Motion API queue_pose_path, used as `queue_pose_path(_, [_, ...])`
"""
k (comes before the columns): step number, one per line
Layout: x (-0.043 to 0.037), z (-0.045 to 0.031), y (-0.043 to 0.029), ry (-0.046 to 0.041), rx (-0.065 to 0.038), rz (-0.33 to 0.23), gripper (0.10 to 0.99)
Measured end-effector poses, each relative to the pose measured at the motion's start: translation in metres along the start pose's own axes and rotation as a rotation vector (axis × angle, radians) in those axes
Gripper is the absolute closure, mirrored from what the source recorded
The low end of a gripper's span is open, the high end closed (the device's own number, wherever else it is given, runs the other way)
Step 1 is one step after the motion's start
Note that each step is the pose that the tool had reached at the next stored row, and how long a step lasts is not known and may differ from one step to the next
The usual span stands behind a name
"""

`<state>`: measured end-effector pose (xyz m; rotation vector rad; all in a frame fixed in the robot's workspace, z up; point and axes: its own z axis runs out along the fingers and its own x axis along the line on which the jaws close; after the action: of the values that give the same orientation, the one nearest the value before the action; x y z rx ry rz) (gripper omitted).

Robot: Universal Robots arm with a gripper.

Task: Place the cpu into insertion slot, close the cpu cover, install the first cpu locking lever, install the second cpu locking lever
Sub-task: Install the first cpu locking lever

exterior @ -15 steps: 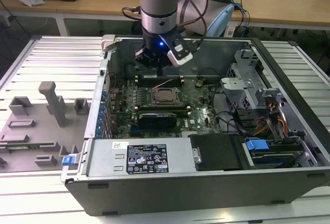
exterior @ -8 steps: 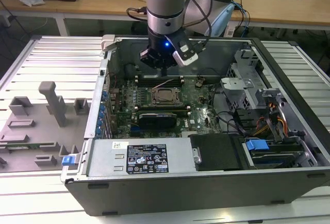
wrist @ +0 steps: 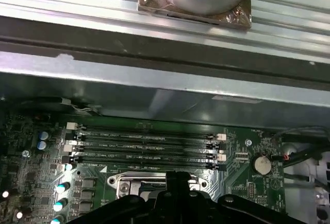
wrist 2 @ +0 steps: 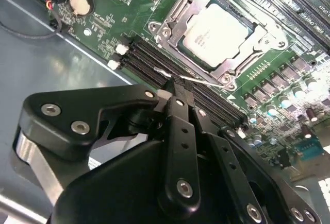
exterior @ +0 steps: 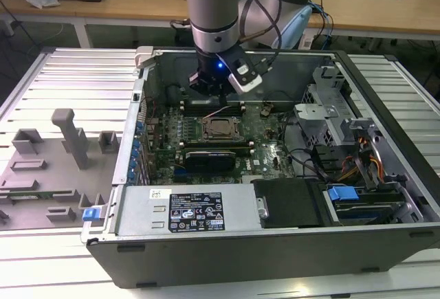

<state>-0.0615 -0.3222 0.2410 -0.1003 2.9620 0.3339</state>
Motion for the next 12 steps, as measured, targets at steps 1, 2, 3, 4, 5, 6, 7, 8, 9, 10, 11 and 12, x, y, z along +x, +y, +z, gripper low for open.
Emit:
queue_pose_path(1, [0.0004,0.0025,-0.0003,-0.0034,0.003,0.015,0.98])
queue_pose_path(2, [0.0007,0.0044,-0.0005,-0.0046,0.007,0.021,0.98])
queue_pose_path(3, [0.0009,0.0058,-0.0007,-0.0056,0.01,0.026,0.98])
queue_pose_path(4, [0.0014,0.0088,-0.0005,-0.0077,0.015,0.037,0.98])
queue_pose_path(5, [0.0014,0.0097,0.0001,-0.0082,0.016,0.039,0.98])
queue_pose_path(6, [0.0015,0.0105,0.0009,-0.0088,0.017,0.041,0.98])
queue_pose_path(7, [0.0015,0.0113,0.0016,-0.0094,0.018,0.044,0.98])
queue_pose_path(8, [0.0016,0.0119,0.0024,-0.0097,0.018,0.046,0.98])
queue_pose_path(9, [0.0016,0.0128,0.0038,-0.01,0.02,0.047,0.98])
queue_pose_path(10, [0.0016,0.0136,0.0051,-0.01,0.021,0.047,0.98])
queue_pose_path(11, [0.0017,0.0149,0.0069,-0.0105,0.023,0.05,0.98])
queue_pose_path(12, [0.0017,0.0157,0.0081,-0.0109,0.024,0.052,0.98])
